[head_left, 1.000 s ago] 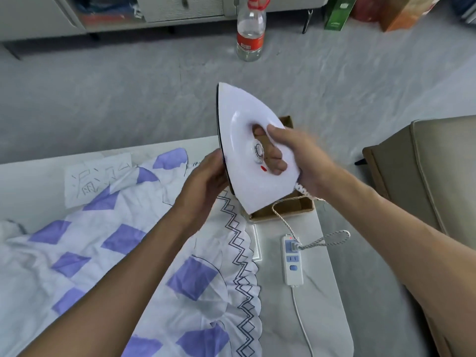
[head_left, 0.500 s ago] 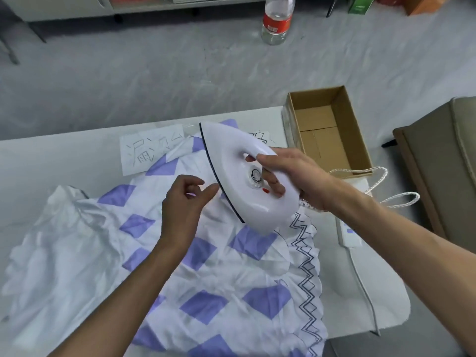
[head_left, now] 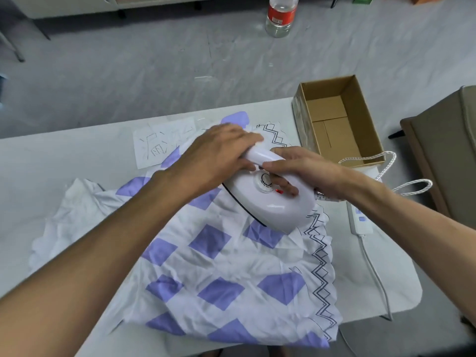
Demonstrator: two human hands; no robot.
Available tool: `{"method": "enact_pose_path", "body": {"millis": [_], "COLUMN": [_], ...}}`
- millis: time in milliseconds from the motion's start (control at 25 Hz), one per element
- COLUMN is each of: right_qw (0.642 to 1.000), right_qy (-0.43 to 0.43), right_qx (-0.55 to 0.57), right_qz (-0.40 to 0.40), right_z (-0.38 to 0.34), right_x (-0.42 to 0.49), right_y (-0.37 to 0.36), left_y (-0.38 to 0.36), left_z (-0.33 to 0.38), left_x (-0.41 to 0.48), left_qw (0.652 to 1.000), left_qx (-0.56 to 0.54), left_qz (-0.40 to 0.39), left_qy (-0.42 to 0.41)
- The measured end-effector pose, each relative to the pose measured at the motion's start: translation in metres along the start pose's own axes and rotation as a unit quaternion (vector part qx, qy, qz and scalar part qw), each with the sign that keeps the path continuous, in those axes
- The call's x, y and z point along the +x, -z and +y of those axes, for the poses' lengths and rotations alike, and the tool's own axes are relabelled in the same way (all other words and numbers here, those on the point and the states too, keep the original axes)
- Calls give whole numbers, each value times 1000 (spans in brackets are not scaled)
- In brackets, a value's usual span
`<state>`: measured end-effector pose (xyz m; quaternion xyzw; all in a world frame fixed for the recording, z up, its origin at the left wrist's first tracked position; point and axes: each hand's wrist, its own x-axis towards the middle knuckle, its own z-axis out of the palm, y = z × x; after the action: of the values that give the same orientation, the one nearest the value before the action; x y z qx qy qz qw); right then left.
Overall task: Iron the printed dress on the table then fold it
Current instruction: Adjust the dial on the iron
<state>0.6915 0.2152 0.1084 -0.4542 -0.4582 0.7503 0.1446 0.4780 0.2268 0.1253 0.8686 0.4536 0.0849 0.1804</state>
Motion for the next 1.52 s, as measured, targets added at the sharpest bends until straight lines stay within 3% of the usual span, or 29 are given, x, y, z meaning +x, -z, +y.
{"method": "enact_pose_path", "body": {"millis": [80, 160, 200, 280, 320, 360, 440, 640, 840, 1520], "right_qw": [1000, 989, 953, 785, 731, 710, 712, 704, 733, 728], "right_qy": [-14, 12, 66, 257, 337, 370, 337, 223, 220, 177], "right_qx": [-17, -129, -254, -466, -504, -531, -563, -583, -533, -531], "right_qz": [-6, 64, 149, 317, 312, 279, 249, 337, 361, 396], "right_z": [-2, -2, 2, 19, 30, 42, 66, 73, 65, 56], "right_x": [-5, -12, -16, -28, -34, -37, -33, -10, -8, -4], "right_y": [10, 19, 22, 14, 4, -9, -28, -36, -37, -41], "left_y": [-6, -10, -12, -17, -20, -23, -29, -33, -32, -32], "left_z": [5, 10, 10, 8, 8, 9, 12, 10, 13, 14], "left_x": [15, 22, 24, 24, 24, 24, 23, 19, 17, 15], "left_qw": [997, 997, 998, 996, 993, 990, 987, 983, 982, 983], "left_qx": [-13, -12, -19, -55, -76, -90, -105, -121, -128, -118], "left_qz": [-72, -64, -52, -44, -45, -42, -28, -1, 11, 22], "left_qy": [17, 26, 31, 62, 84, 101, 115, 141, 139, 140]}}
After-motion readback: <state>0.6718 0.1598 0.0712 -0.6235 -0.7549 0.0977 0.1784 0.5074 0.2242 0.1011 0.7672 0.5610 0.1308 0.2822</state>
